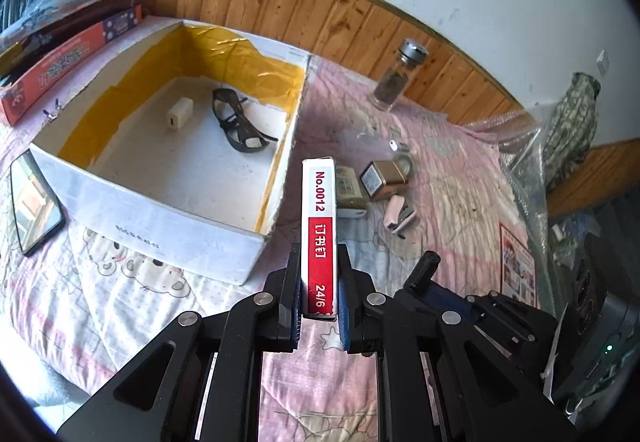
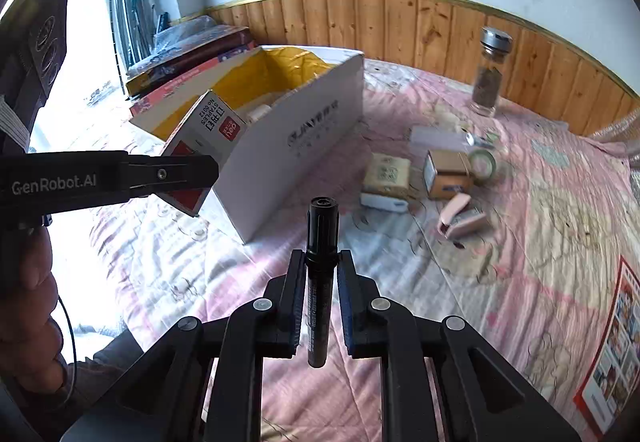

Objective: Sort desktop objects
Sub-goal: 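Carry the marker and staple box with both tools over the box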

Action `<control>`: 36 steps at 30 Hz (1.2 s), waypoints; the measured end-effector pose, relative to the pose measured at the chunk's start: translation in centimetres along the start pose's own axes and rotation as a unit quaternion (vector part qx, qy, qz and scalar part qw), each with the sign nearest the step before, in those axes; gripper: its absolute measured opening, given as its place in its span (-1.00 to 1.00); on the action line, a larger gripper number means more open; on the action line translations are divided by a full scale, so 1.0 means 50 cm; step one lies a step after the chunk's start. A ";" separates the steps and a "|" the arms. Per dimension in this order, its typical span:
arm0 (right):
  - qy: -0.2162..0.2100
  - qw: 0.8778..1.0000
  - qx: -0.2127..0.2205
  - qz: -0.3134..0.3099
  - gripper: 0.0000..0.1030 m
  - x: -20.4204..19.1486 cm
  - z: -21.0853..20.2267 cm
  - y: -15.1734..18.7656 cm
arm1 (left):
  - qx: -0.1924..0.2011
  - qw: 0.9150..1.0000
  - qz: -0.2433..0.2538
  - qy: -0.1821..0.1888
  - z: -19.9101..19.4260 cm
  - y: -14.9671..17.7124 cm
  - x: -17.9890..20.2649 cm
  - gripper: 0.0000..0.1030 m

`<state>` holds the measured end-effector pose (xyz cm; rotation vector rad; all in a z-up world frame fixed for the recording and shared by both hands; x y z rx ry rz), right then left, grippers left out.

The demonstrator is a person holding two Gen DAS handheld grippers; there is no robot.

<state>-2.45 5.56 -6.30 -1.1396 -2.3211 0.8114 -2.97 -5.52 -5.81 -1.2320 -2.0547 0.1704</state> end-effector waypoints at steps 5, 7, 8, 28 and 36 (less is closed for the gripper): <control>-0.019 1.000 0.014 -0.012 -0.67 -0.019 0.004 -0.057 | 0.015 1.000 -0.021 0.007 -0.028 -0.043 -0.023 -0.73; -0.027 0.999 0.020 -0.016 -0.67 -0.027 0.007 -0.082 | 0.019 0.999 -0.028 0.009 -0.035 -0.060 -0.033 -0.73; -0.029 0.999 0.023 -0.019 -0.67 -0.031 0.007 -0.094 | 0.023 0.999 -0.032 0.009 -0.038 -0.071 -0.039 -0.73; -0.099 0.993 0.032 -0.057 -0.67 -0.097 0.111 -0.293 | 0.033 0.996 -0.075 -0.046 0.000 -0.249 -0.176 -0.73; -0.123 0.990 0.008 -0.068 -0.67 -0.112 0.186 -0.340 | 0.011 0.993 -0.074 -0.090 0.062 -0.289 -0.224 -0.73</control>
Point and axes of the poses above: each gripper's, at about its wrist camera, not at the fingertips, and z roughly the way its jaws point, x to its right, y to its underside, the point moved 8 cm from there along z, roughly the way its jaws point, and after that the axes turned 15 degrees about -z, right-handed, at the moved point
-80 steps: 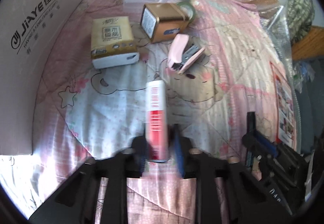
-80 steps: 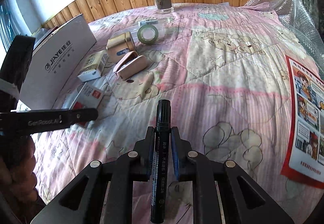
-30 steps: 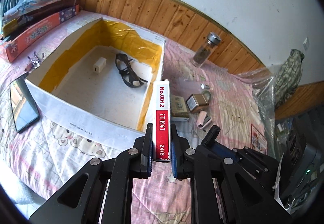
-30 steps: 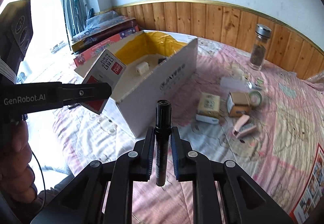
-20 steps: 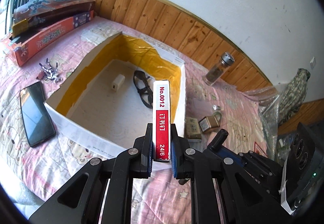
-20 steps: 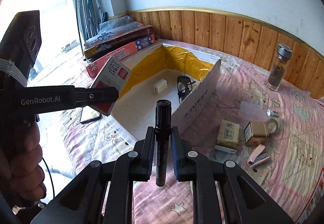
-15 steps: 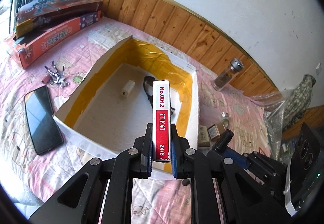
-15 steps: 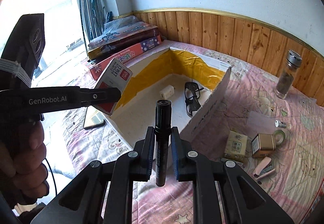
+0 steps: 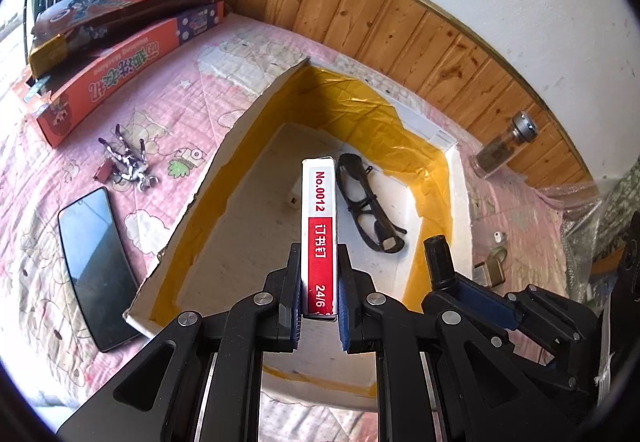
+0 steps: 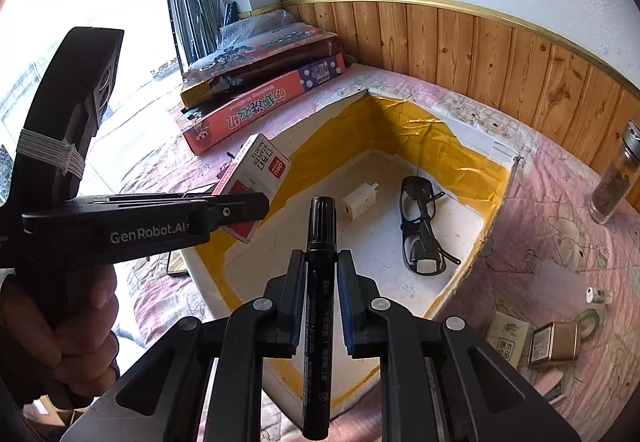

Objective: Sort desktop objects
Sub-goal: 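Carry the marker and staple box with both tools over the box, then open both tools to drop the marker and staple box into the box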

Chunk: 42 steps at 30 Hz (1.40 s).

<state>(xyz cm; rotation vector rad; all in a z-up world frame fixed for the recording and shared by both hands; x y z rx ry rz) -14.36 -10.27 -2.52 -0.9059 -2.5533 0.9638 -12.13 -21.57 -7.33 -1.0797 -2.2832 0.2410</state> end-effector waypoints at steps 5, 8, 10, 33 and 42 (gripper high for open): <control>-0.015 1.000 -0.019 -0.002 -0.67 0.010 0.048 -0.012 | -0.013 1.000 0.011 -0.023 0.040 -0.016 -0.013 -0.73; -0.023 0.999 -0.033 -0.003 -0.67 0.013 0.077 -0.015 | -0.023 0.999 0.017 -0.032 0.059 -0.019 -0.017 -0.73; -0.029 0.999 -0.043 -0.004 -0.67 0.014 0.094 -0.015 | -0.028 0.999 0.023 -0.038 0.072 -0.019 -0.020 -0.73; -0.084 0.986 -0.138 0.041 -0.63 0.058 0.177 0.015 | -0.104 0.991 0.040 -0.077 0.153 0.004 -0.057 -0.70; -0.059 0.988 -0.135 0.036 -0.24 0.064 0.178 0.011 | -0.098 0.991 0.023 -0.085 0.131 0.000 -0.072 -0.46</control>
Point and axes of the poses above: each gripper's, at about its wrist camera, not at the fingertips, and z roughly the way its jaws point, x to its right, y to its underside, the point moved 8 cm from there along z, roughly the way its jaws point, and after that the axes turned 15 degrees about -z, right-handed, at the moved point
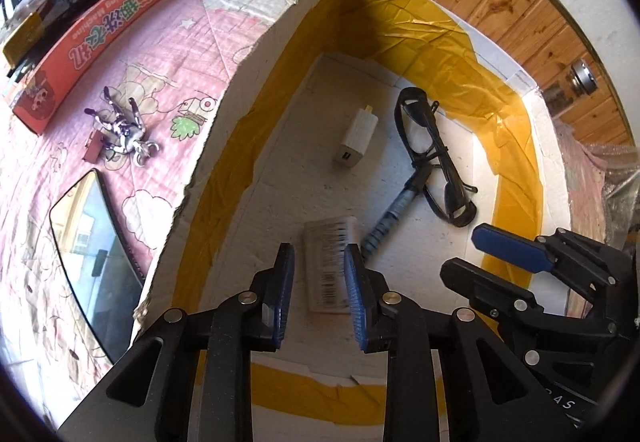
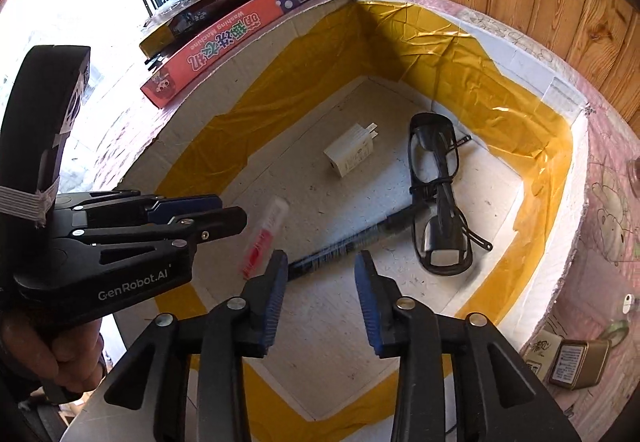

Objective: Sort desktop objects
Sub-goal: 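Open both tools to drop the marker and staple box into the box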

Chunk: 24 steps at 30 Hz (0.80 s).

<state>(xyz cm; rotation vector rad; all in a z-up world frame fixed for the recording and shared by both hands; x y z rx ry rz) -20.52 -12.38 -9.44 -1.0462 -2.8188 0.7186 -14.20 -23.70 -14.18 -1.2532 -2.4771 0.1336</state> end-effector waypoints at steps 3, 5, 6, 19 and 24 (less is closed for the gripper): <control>0.007 1.000 0.016 0.006 -0.21 0.005 -0.022 0.005 | 0.005 1.000 0.000 0.001 -0.016 0.005 -0.001 -0.42; 0.003 0.999 0.031 0.019 -0.21 0.010 -0.043 0.011 | 0.010 1.000 -0.001 0.001 -0.028 0.011 -0.002 -0.41; 0.003 0.999 0.038 0.023 -0.20 0.012 -0.054 0.014 | 0.012 1.000 -0.002 0.001 -0.033 0.013 -0.002 -0.40; 0.021 0.993 0.107 0.051 0.03 0.007 -0.145 0.076 | 0.075 0.997 0.031 0.009 -0.124 0.073 0.030 -0.38; 0.041 0.988 0.144 0.040 0.03 -0.014 -0.178 0.104 | 0.101 0.993 0.055 0.030 -0.165 0.106 0.056 -0.36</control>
Point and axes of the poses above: each gripper's, at about its wrist camera, not at the fingertips, and z roughly the way its jaws point, x to its right, y to its underside, the point moved 8 cm from there along z, roughly the way its jaws point, and after that the axes turned 15 degrees about -z, right-handed, at the moved point
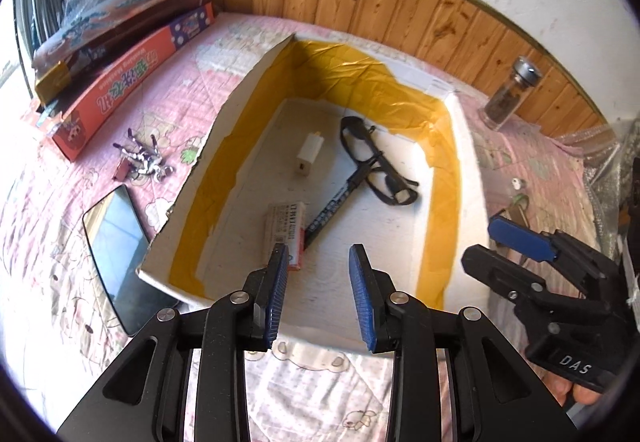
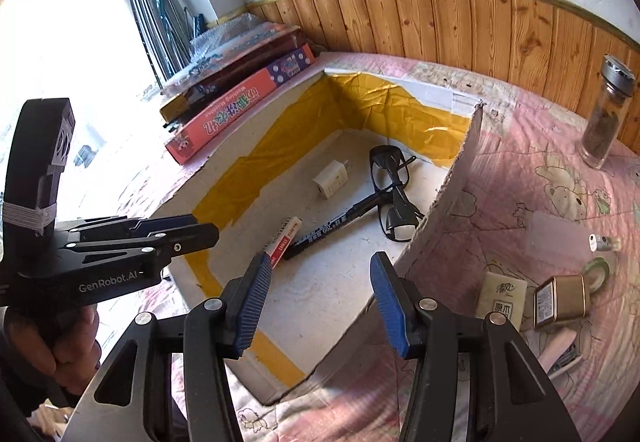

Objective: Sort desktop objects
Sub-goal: 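Open both tools to drop the marker and staple box into the box, then move both tools back toward the items on the bedspread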

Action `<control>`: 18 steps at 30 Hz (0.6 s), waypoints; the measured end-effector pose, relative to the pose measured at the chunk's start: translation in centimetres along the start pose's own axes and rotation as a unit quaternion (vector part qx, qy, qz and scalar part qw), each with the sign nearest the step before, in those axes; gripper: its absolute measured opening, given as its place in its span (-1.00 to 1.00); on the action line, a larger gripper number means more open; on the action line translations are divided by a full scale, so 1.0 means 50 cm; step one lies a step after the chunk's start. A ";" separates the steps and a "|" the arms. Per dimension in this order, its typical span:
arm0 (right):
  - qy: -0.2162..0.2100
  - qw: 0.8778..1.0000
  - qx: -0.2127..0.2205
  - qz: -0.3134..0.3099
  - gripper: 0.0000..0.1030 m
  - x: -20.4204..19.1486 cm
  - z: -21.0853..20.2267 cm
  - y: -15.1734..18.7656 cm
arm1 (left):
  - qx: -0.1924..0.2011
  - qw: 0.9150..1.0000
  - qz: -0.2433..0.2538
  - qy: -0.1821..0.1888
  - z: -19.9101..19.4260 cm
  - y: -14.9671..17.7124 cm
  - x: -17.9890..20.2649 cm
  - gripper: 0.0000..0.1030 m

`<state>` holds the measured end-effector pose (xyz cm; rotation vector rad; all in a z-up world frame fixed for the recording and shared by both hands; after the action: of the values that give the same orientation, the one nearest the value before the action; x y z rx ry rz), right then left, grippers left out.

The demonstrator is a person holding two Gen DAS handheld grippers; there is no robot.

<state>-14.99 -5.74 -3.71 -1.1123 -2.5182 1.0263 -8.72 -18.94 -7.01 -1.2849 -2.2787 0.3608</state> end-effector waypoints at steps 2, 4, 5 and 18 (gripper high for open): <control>0.009 1.000 0.018 -0.001 0.03 -0.005 -0.020 0.010 | 0.013 1.000 0.013 0.005 -0.017 0.011 0.016 -0.36; 0.015 0.999 0.040 0.000 0.03 -0.010 -0.042 0.019 | 0.025 0.999 0.024 0.014 -0.037 0.025 0.035 -0.36; 0.021 0.999 0.050 0.001 0.03 -0.011 -0.053 0.025 | 0.030 0.999 0.029 0.019 -0.046 0.033 0.043 -0.36; 0.061 0.988 0.106 0.091 0.03 0.053 -0.167 0.174 | 0.013 0.994 0.087 0.071 -0.081 0.171 0.190 -0.36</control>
<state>-8.26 4.59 -3.61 -1.3138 -2.1871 1.1988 -4.48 -6.40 -4.74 -1.4515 -2.0440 0.3465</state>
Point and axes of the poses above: each gripper's, at about its wrist camera, not at the fingertips, and z roughly the way its jaws point, x to its right, y to its underside, the point moved 8 cm from there along z, roughly the way its jaws point, and after that the axes turned 15 degrees about -z, right-handed, at the moved point
